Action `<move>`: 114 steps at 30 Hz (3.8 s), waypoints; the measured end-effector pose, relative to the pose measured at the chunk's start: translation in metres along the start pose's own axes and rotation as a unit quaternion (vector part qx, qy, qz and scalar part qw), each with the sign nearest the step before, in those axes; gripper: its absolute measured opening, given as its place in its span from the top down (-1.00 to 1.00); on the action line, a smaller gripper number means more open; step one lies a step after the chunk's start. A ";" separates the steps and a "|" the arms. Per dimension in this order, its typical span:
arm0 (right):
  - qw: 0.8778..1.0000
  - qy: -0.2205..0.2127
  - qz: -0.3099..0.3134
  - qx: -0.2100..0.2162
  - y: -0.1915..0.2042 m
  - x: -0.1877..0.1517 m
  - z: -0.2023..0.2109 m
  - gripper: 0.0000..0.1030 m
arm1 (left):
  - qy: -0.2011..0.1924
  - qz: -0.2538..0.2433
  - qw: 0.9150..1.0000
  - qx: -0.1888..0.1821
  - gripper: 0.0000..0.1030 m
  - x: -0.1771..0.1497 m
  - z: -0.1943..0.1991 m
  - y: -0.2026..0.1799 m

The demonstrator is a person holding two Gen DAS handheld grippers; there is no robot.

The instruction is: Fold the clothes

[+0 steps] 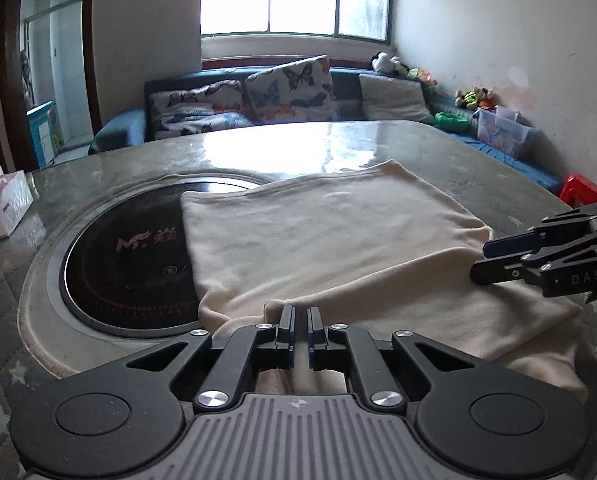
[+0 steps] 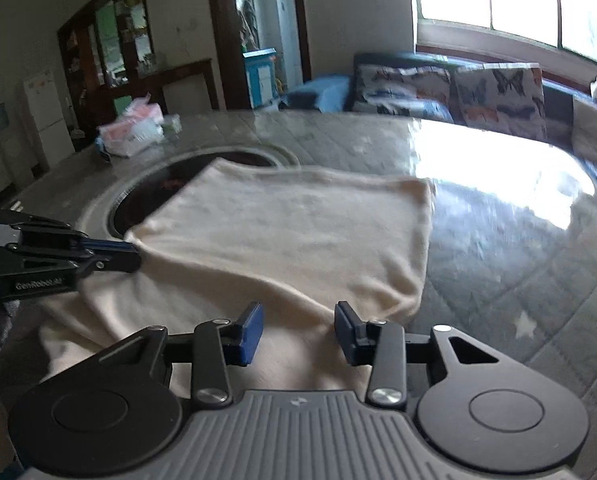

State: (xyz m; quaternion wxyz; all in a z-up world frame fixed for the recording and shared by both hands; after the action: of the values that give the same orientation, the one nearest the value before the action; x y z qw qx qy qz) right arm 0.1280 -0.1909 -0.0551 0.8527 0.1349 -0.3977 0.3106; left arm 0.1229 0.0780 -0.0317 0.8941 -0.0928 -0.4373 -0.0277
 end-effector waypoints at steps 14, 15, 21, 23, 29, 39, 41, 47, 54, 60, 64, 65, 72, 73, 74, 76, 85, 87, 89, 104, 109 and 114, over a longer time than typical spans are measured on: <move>0.997 0.008 0.071 -0.010 0.031 -0.017 0.019 -0.01 | -0.016 -0.091 0.996 -0.015 0.33 -0.029 0.030 -0.019; 0.997 0.008 0.072 -0.011 0.032 -0.018 0.020 -0.03 | -0.016 -0.090 0.996 -0.014 0.32 -0.029 0.032 -0.019; 0.997 0.005 0.081 -0.015 0.035 -0.022 0.036 -0.16 | -0.028 -0.118 0.992 -0.031 0.15 -0.038 0.057 -0.021; 0.996 0.005 0.083 -0.017 0.035 -0.025 0.042 -0.28 | -0.028 -0.141 0.989 -0.041 0.11 -0.046 0.067 -0.023; 0.995 0.006 0.101 -0.021 0.036 -0.032 0.061 -0.45 | -0.034 -0.218 0.973 -0.064 0.03 -0.070 0.091 -0.032; 0.987 0.021 0.158 -0.017 0.054 -0.051 0.073 -0.60 | -0.050 -0.266 0.959 -0.085 0.01 -0.087 0.076 -0.054; 0.986 0.020 0.168 -0.012 0.058 -0.053 0.073 -0.60 | -0.054 -0.269 0.958 -0.088 0.13 -0.088 0.073 -0.056; 0.980 0.021 0.200 0.002 0.070 -0.055 0.067 -0.61 | -0.052 -0.224 0.969 -0.095 0.80 -0.074 0.066 -0.049; 0.975 -0.001 0.223 0.003 0.078 -0.045 0.056 -0.55 | -0.060 -0.162 0.979 -0.104 0.82 -0.039 0.058 -0.037; 0.980 0.001 0.197 0.010 0.075 -0.031 0.033 0.10 | -0.047 -0.150 0.983 -0.099 0.73 -0.038 0.050 -0.030; 0.987 0.002 0.159 0.026 0.064 -0.023 0.029 0.52 | -0.040 -0.163 0.981 -0.092 0.56 -0.049 0.056 -0.028; 0.988 0.002 0.149 0.031 0.060 -0.021 0.030 0.64 | -0.039 -0.168 0.981 -0.092 0.52 -0.052 0.058 -0.027; 0.991 -0.004 0.133 0.034 0.057 -0.014 0.032 0.71 | -0.042 -0.220 0.972 -0.064 0.21 -0.073 0.064 -0.021; 0.991 -0.005 0.132 0.033 0.057 -0.014 0.032 0.72 | -0.042 -0.226 0.971 -0.060 0.21 -0.075 0.064 -0.020; 0.991 -0.005 0.131 0.032 0.058 -0.015 0.033 0.72 | -0.044 -0.226 0.971 -0.062 0.23 -0.076 0.065 -0.019; 0.991 -0.006 0.132 0.029 0.059 -0.016 0.033 0.72 | -0.046 -0.225 0.971 -0.061 0.53 -0.076 0.065 -0.019; 0.992 -0.035 0.123 0.021 0.061 -0.017 0.049 0.79 | -0.069 -0.196 0.975 -0.084 0.91 -0.066 0.084 -0.019; 0.991 -0.039 0.125 0.024 0.063 -0.017 0.057 0.80 | -0.069 -0.192 0.975 -0.090 0.91 -0.065 0.093 -0.019; 0.991 -0.043 0.127 0.028 0.066 -0.017 0.066 0.80 | -0.069 -0.189 0.975 -0.098 0.91 -0.064 0.103 -0.020; 0.986 -0.023 0.143 0.079 0.108 -0.035 0.146 0.80 | -0.079 -0.161 0.975 -0.129 0.91 -0.069 0.173 -0.020; 0.989 -0.029 0.133 0.065 0.097 -0.016 0.140 0.80 | -0.096 -0.148 0.977 -0.118 0.91 -0.046 0.151 -0.016; 0.990 -0.035 0.125 0.048 0.075 0.014 0.124 0.80 | -0.114 -0.139 0.978 -0.101 0.91 -0.007 0.119 -0.013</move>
State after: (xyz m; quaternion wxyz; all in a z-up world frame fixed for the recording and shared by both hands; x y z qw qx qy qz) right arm 0.0129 -0.1861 0.0343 0.7854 0.1359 -0.4252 0.4288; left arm 0.0246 0.0875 0.0355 0.8116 -0.1231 -0.5403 -0.1850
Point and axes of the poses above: each gripper's, at about its wrist camera, not at the fingertips, and z roughly against the way its jaws point, y to its left, x to its top, the point moved 2 cm from there along -z, roughly the way its jaws point, and after that the axes turned 9 degrees about z, right-handed, at the moved point
